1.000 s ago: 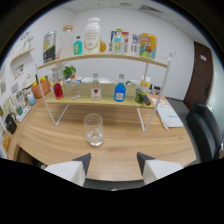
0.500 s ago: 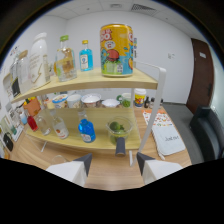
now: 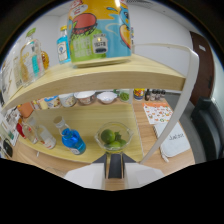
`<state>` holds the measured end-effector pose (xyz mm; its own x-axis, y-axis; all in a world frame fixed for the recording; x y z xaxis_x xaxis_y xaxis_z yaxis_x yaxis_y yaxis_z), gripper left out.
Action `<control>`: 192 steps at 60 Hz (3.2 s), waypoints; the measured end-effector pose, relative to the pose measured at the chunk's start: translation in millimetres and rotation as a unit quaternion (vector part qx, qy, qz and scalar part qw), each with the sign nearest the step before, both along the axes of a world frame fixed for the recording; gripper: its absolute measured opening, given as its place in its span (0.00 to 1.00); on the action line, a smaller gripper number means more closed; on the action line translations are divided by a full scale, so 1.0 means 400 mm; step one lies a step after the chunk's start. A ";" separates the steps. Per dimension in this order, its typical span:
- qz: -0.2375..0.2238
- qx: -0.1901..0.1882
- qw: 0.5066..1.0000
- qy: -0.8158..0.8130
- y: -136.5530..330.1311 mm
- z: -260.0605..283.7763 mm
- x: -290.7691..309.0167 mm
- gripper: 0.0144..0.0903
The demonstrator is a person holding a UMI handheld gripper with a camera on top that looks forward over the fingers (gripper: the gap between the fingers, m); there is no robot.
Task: Make me a cup of Mojito.
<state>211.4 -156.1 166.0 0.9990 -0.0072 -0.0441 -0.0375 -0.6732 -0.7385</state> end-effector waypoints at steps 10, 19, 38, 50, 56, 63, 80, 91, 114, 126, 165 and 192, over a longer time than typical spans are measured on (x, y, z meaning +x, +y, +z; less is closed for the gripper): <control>0.000 -0.002 1.000 -0.004 0.000 0.000 0.002 0.04; -0.002 0.006 1.000 -0.008 -0.006 0.008 0.004 0.02; -0.013 0.053 0.998 -0.008 -0.092 0.102 -0.027 0.01; -0.024 0.052 0.998 0.013 -0.189 0.086 -0.101 0.01; -0.018 0.048 0.998 0.020 -0.225 0.058 -0.157 0.01; -0.012 0.056 0.998 0.007 -0.248 0.034 -0.212 0.01; 0.047 0.109 0.975 -0.189 -0.209 0.056 -0.235 0.01; 0.147 0.161 0.892 -0.396 -0.162 0.128 -0.239 0.01; 0.337 0.188 0.635 -0.669 -0.121 0.143 -0.281 0.01; 0.387 0.185 0.548 -0.718 -0.122 0.103 -0.295 0.01; 0.107 0.244 0.934 -0.237 -0.223 0.279 -0.190 0.01; -0.002 0.041 0.999 -0.003 -0.276 -0.239 0.101 0.01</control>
